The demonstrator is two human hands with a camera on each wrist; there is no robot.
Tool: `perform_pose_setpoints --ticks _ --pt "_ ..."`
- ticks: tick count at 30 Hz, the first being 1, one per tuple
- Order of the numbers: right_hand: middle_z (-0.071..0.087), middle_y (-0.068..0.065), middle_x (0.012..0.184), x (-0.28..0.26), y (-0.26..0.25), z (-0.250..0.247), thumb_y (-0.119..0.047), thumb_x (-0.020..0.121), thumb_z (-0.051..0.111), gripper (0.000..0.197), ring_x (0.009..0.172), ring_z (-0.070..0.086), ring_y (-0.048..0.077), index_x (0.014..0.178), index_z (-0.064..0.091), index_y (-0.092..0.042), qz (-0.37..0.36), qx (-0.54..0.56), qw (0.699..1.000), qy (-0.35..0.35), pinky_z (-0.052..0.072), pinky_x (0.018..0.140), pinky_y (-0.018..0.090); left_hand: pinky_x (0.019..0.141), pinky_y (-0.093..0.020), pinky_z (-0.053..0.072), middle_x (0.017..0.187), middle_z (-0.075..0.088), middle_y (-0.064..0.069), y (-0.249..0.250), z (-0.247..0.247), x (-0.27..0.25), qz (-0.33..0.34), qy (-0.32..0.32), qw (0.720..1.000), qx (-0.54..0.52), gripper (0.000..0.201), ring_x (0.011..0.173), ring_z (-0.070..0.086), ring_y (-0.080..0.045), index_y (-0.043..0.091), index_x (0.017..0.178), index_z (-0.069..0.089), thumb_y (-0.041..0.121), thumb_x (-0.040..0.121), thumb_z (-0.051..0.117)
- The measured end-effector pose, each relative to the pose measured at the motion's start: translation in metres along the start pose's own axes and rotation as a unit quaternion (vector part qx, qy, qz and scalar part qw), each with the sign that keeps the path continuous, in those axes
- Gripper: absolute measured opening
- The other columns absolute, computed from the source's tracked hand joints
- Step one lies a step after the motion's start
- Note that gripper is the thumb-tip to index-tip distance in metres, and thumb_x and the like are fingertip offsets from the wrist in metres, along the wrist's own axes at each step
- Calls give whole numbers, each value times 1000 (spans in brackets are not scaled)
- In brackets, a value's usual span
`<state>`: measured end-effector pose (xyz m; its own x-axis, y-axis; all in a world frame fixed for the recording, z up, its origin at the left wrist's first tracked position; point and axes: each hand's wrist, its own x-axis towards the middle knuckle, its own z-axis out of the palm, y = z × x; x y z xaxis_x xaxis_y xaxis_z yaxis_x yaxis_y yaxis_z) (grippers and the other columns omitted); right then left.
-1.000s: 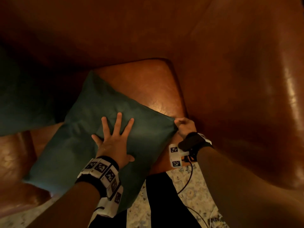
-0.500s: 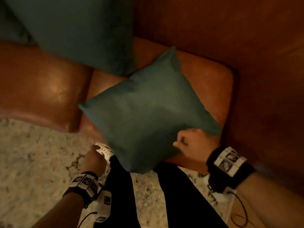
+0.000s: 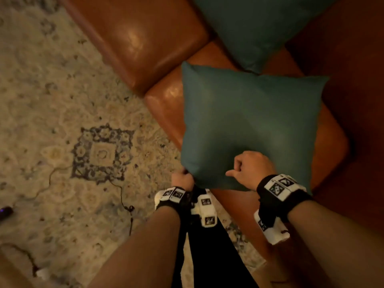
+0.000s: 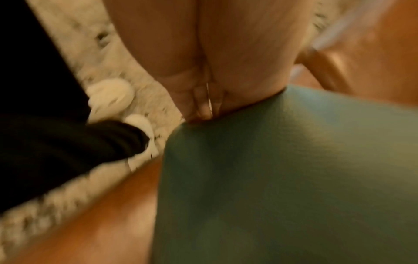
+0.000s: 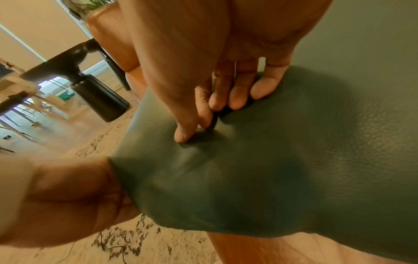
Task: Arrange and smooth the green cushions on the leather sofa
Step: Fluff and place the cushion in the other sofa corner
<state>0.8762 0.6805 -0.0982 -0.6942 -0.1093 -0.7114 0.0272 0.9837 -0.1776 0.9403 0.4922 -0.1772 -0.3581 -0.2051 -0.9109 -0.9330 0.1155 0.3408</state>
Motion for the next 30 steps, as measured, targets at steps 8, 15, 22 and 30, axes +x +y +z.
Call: perform_pose_setpoints --ticks 8,15,22,30 --pt "58 -8 66 14 4 4 -51 74 74 35 69 57 16 64 58 -20 26 -17 999 32 40 61 27 56 -19 47 94 67 -7 -5 9 -17 58 -52 976 -201 41 81 61 -25 8 112 64 -9 85 39" --pt "59 -7 64 14 7 10 -49 75 76 35 64 56 12 64 59 -20 23 -9 999 31 41 58 26 84 -38 46 105 65 -8 -15 3 -14 56 -51 968 -239 49 102 59 -27 16 101 64 -18 78 37" --pt "62 -5 63 23 11 10 -46 74 78 36 64 59 15 63 61 -16 30 4 999 35 49 62 30 78 -30 45 106 57 -14 -25 -11 -28 23 -85 919 -385 36 93 55 -25 2 96 56 -14 80 28" --pt "63 -5 66 29 19 5 -48 72 78 35 70 61 18 63 63 -18 35 19 998 39 52 71 32 68 -22 49 102 64 -2 -27 -23 -29 109 -131 969 -177 41 85 60 -13 9 111 59 24 77 75"
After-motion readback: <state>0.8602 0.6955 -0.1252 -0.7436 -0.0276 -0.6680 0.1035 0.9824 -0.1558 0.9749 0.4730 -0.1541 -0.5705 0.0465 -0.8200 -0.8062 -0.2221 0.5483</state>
